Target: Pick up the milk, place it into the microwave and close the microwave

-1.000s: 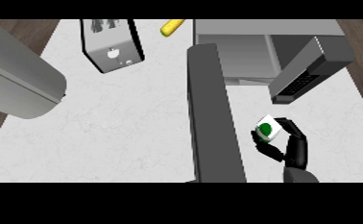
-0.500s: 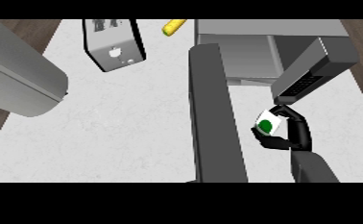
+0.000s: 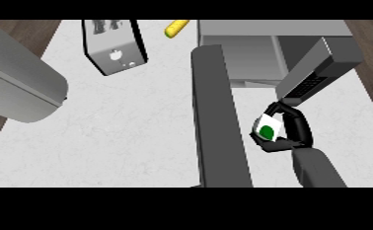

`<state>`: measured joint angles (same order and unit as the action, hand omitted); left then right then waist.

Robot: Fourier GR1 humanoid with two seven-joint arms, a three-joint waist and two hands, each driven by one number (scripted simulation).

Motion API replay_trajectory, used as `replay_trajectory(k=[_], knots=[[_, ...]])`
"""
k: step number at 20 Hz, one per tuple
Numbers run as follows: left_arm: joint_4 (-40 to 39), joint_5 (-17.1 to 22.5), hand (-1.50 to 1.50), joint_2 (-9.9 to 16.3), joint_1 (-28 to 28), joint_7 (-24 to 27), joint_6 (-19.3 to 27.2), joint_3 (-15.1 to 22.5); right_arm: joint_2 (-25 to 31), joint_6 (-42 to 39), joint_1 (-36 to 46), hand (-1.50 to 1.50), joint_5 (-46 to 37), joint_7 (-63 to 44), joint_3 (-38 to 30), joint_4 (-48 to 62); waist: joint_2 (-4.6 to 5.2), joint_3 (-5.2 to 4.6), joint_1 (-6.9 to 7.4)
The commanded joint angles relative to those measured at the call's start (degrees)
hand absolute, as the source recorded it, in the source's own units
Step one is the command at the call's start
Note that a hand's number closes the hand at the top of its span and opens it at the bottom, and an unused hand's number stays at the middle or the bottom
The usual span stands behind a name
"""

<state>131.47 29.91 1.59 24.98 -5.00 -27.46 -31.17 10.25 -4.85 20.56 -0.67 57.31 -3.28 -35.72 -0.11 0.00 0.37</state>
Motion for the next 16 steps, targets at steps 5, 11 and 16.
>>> replay_trajectory(k=[5, 11, 16], knots=[[-3.9, -0.9, -1.5, 1.7, -2.9, 0.7, -0.4, -2.0, -3.4, 5.3, 1.5, 1.5, -0.9, -11.1, 2.2, -13.4, 0.02, -0.01, -0.25], [-3.8, 0.7, -1.5, 0.9, -1.9, -0.2, -2.0, -2.8, -4.6, 9.8, 9.9, 1.5, -2.8, -19.6, 1.8, -12.5, 0.14, 0.0, 0.25], [-3.7, 3.1, -1.5, 1.0, 0.1, 1.2, -3.5, -5.1, -5.2, 17.9, 15.6, 1.5, -8.3, -19.6, 2.0, -5.4, 0.25, 0.02, 0.82]])
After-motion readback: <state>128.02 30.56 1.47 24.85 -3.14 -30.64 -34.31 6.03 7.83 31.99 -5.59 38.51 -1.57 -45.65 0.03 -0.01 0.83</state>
